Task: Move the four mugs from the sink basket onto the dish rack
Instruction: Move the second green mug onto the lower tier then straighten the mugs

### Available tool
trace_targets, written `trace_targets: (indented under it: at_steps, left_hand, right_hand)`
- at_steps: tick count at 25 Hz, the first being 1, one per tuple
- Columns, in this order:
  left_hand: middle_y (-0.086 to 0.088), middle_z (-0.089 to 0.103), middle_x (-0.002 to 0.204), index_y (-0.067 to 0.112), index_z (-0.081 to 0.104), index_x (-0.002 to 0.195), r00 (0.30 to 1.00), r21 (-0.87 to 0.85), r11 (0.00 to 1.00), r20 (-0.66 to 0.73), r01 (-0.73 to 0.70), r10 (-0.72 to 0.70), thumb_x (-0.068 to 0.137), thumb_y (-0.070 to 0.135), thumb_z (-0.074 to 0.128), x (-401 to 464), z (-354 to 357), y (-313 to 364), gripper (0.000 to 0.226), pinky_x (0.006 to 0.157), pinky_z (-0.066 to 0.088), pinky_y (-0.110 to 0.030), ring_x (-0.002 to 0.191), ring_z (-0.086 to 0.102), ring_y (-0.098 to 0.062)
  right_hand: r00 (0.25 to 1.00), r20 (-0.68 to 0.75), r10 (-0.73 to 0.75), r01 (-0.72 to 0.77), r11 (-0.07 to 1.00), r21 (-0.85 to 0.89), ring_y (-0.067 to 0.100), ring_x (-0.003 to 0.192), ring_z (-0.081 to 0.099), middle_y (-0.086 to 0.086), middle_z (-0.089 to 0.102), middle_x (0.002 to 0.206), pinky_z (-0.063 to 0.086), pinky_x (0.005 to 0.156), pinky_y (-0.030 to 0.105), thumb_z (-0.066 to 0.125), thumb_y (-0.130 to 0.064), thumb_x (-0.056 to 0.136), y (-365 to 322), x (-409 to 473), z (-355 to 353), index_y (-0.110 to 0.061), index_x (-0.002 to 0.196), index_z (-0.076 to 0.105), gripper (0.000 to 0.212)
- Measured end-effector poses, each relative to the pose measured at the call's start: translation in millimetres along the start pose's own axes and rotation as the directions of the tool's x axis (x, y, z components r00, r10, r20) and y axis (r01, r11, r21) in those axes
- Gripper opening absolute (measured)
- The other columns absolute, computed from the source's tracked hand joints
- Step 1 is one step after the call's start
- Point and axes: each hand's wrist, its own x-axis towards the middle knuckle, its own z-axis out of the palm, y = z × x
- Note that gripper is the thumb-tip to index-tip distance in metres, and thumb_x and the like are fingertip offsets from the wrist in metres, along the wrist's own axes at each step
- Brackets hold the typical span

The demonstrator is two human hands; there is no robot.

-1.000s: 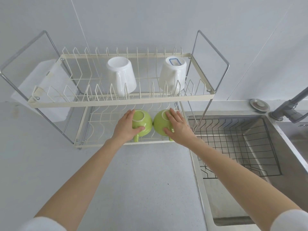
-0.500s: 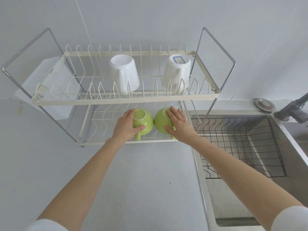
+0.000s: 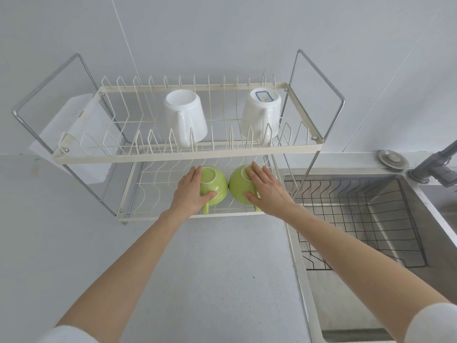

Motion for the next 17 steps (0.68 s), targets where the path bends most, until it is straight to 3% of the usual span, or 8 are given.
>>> trace_targets:
  at_steps: [3,11,17]
  left_hand:
    - [-0.006,0.001,0.158,0.017,0.008,0.146,1.0,0.107,0.994,-0.01,-0.02,0.021,0.084,0.037,0.058,-4.7,-4.5,6.2,0.082,0.116,0.016,-0.048,0.144,0.005,-0.032]
    - [-0.008,0.012,0.157,0.018,0.021,0.143,0.99,0.304,0.946,-0.052,-0.109,0.131,0.084,0.042,0.055,-39.9,-18.0,20.0,0.072,0.116,0.017,-0.048,0.143,0.013,-0.031]
    - [-0.004,0.014,0.157,0.02,0.02,0.143,0.971,0.415,0.904,-0.158,-0.099,0.179,0.087,0.045,0.047,-87.0,-24.9,41.1,0.067,0.117,0.008,-0.047,0.144,0.01,-0.027]
  right_hand:
    - [1.0,-0.004,-0.017,0.016,0.998,-0.064,0.027,0.147,-0.003,-0.001,-0.003,0.159,0.008,0.119,0.044,0.046,-0.039,0.092,-2.2,-4.3,-3.0,-0.022,0.147,0.011,0.067]
    - [0.995,-0.07,-0.078,0.067,0.986,-0.152,0.021,0.147,-0.003,-0.004,-0.001,0.159,0.003,0.12,0.039,0.047,-0.038,0.092,-10.2,-39.9,-17.1,-0.025,0.147,0.004,0.071]
    - [0.978,-0.151,-0.145,0.122,0.98,-0.156,0.02,0.147,-0.001,-0.003,0.004,0.159,0.002,0.12,0.038,0.047,-0.04,0.091,-17.3,-83.9,-30.4,-0.025,0.147,0.008,0.07]
